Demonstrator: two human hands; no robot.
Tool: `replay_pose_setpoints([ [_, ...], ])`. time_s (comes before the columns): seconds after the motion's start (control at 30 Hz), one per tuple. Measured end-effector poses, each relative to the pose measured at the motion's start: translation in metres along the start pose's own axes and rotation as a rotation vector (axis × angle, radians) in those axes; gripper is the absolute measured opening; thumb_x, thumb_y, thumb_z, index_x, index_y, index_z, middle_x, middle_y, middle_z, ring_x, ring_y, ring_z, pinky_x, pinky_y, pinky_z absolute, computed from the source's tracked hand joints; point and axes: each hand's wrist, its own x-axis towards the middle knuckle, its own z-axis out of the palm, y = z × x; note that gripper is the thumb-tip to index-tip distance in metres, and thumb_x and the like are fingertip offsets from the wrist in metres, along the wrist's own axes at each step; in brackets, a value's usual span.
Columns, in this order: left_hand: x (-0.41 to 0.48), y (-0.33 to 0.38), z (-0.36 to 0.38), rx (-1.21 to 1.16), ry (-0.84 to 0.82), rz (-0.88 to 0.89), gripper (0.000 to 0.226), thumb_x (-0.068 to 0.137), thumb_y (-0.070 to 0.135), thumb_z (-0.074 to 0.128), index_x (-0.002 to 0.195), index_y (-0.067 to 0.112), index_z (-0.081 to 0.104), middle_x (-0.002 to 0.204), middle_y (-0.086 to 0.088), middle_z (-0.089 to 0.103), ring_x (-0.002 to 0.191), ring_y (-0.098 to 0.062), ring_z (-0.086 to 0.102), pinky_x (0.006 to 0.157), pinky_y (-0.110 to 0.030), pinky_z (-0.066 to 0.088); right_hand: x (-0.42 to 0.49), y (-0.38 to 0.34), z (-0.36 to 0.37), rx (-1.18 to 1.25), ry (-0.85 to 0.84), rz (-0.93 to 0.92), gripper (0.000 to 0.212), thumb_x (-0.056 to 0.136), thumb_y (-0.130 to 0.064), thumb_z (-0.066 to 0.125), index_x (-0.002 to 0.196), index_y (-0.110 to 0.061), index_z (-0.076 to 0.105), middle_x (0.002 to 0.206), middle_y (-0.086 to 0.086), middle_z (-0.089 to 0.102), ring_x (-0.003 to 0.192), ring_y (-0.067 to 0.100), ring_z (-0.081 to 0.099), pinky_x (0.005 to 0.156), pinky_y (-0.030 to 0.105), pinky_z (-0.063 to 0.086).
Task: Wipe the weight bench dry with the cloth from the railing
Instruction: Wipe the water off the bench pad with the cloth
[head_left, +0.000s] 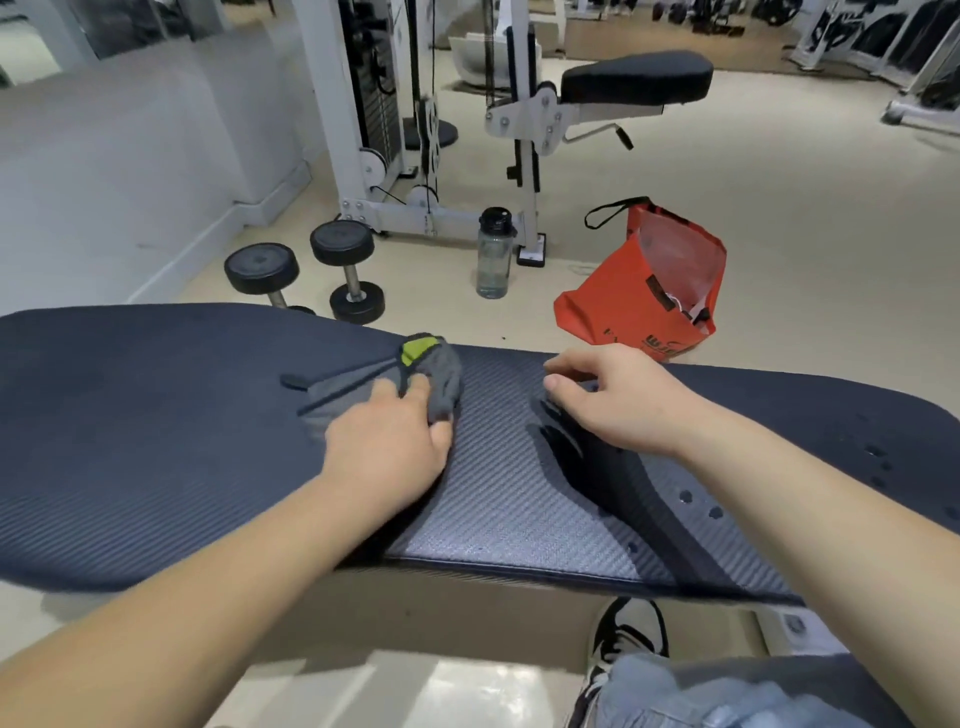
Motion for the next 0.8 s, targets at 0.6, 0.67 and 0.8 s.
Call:
replay_pose_setpoints([
  [0.6,-0.029,-0.053,-0.019,-0.706,-0.226,0.323,0.029,0.077,0.024,0.06,0.099,0.026,0.078,0.106,0.012,0.072,0.101,-0.009,0.067,0.092,-0.034,0.054,-0.025,-0.055,0.061,-0.184,-0.244,-0.496,0.086,0.087,-0.058,0.06,0.162,-0.033,0.027,0.16,-0.01,0.044,0.145,0.009,0.043,0.118,0.034,0.039],
  [0.67,-0.028,-0.069,-0.021,-0.686,-0.067,0.243,0.03,0.08,0.006,0.056,0.087,0.027,0.077,0.1,0.013,0.071,0.093,-0.006,0.065,0.088,-0.033,0.054,-0.023,-0.049,0.068,-0.339,-0.294,-0.491,0.096,0.084,-0.071,0.063,0.163,-0.035,0.023,0.164,-0.012,0.037,0.148,0.01,0.037,0.119,0.036,0.037],
  [0.8,-0.029,-0.075,-0.018,-0.646,0.101,0.243,0.032,0.083,0.001,0.054,0.088,0.024,0.075,0.1,0.014,0.065,0.088,-0.003,0.06,0.078,-0.025,0.048,-0.012,-0.035,0.076,-0.487,-0.128,-0.599,0.054,0.093,-0.059,0.057,0.138,-0.028,0.06,0.131,-0.003,0.059,0.116,0.023,0.057,0.097,0.041,0.05],
])
